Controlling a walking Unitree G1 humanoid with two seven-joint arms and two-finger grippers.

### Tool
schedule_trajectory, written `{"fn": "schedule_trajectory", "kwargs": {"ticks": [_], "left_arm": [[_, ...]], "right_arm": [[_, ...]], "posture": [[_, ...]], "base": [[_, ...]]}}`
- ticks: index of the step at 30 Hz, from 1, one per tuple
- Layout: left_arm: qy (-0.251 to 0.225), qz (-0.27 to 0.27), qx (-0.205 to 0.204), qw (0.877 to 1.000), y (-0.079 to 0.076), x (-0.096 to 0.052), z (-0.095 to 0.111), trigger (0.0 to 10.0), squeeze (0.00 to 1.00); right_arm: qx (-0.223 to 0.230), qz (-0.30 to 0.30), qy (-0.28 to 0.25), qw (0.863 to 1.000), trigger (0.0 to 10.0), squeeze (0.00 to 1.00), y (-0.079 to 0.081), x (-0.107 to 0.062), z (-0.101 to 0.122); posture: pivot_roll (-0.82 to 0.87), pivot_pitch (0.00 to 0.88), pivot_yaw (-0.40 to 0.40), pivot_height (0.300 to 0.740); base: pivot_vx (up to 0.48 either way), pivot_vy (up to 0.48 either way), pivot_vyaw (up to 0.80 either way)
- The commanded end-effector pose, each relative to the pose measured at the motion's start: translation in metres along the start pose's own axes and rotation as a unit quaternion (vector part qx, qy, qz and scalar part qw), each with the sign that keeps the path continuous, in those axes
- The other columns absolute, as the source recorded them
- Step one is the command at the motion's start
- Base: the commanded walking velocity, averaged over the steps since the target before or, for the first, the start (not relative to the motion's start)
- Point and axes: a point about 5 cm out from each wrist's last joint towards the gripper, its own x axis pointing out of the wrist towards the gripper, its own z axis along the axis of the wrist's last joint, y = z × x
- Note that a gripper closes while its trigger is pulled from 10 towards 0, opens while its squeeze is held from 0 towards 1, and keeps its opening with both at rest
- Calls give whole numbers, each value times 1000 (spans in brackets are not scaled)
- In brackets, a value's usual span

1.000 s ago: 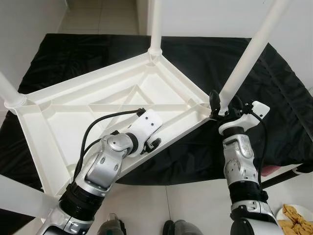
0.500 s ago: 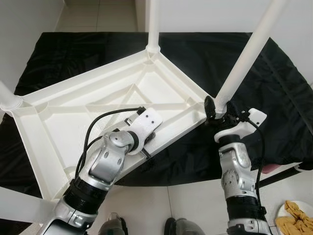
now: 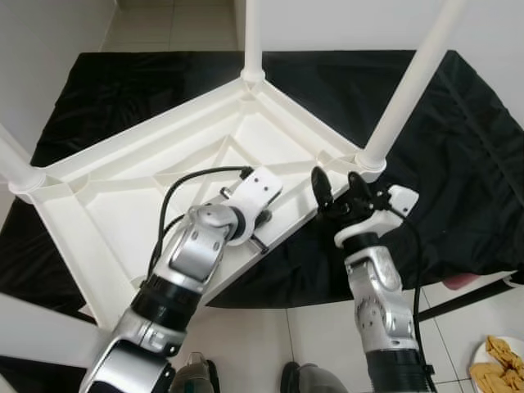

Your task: Building children table

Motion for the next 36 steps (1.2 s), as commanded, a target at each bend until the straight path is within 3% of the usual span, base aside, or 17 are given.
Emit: {"fn": "schedule_trajectory", "kwargs": {"ticks": [1,6,11,12,17,18,19,21,22,23,24,25,26,27,28,29,36], "left_arm": [[-7,131,0,991,16,3,2,0,0],[-7,135,4,991,19,11,6,0,0],[-5,150,-5,989,30,17,8,0,0],[-4,166,-11,986,39,18,9,0,0],[-5,197,-27,980,57,17,11,0,0],[-7,215,-34,976,66,15,13,0,0],[-9,225,-38,973,73,15,14,941,0],[-11,238,-43,970,79,13,15,941,0],[-13,250,-45,967,85,10,16,0,0],[-13,250,-45,967,85,10,16,0,0],[-11,264,-46,963,92,8,16,1020,0],[-11,274,-46,961,96,6,15,1020,0],[-11,282,-51,958,99,5,14,2980,0],[-11,282,-51,958,99,5,14,2980,0],[-12,295,-63,953,105,2,12,2353,0],[-8,307,-68,949,110,-1,9,10000,0],[-9,329,-77,941,117,-3,7,10000,0]], "right_arm": [[3,7,8,1000,10000,0,6,-2,-2],[6,14,0,1000,10000,0,11,-3,1],[-3,-48,-33,998,10000,0,0,-7,10],[-9,-76,-38,996,10000,0,-6,-10,12],[-10,-80,-32,996,10000,0,-7,-12,10],[-9,-78,-28,996,10000,0,-5,-13,9],[-9,-77,-25,997,10000,0,-4,-14,9],[-8,-75,-22,997,10000,0,-3,-14,8],[-7,-72,-20,997,10000,0,-1,-14,8],[-7,-72,-20,997,10000,0,-1,-14,8],[-7,-71,-19,997,10000,0,0,-14,7],[-6,-70,-18,997,10000,0,1,-14,7],[-6,-70,-18,997,10000,0,2,-13,7],[-6,-70,-18,997,10000,0,2,-13,7],[-7,-70,-17,997,10000,0,2,-13,6],[-7,-70,-15,997,10000,0,3,-13,6],[-9,-69,-12,998,10000,0,3,-13,5]], "posture": [[47,142,30,740],[42,147,38,740],[36,154,47,740],[34,155,49,740],[30,156,51,740],[29,157,50,740],[29,157,50,740],[29,158,50,740],[29,158,50,740],[29,158,50,740],[29,159,49,740],[30,158,49,740],[29,159,49,740],[29,159,49,740],[29,159,49,740],[30,158,47,740],[32,155,45,740]], "base": [[0,0,0],[0,0,0],[0,0,0],[0,0,0],[0,0,0],[0,0,0],[0,0,0],[0,0,0],[0,0,0],[0,0,0],[0,0,0],[0,0,0],[0,0,0],[0,0,0],[0,0,0],[0,0,0],[0,0,0]]}}
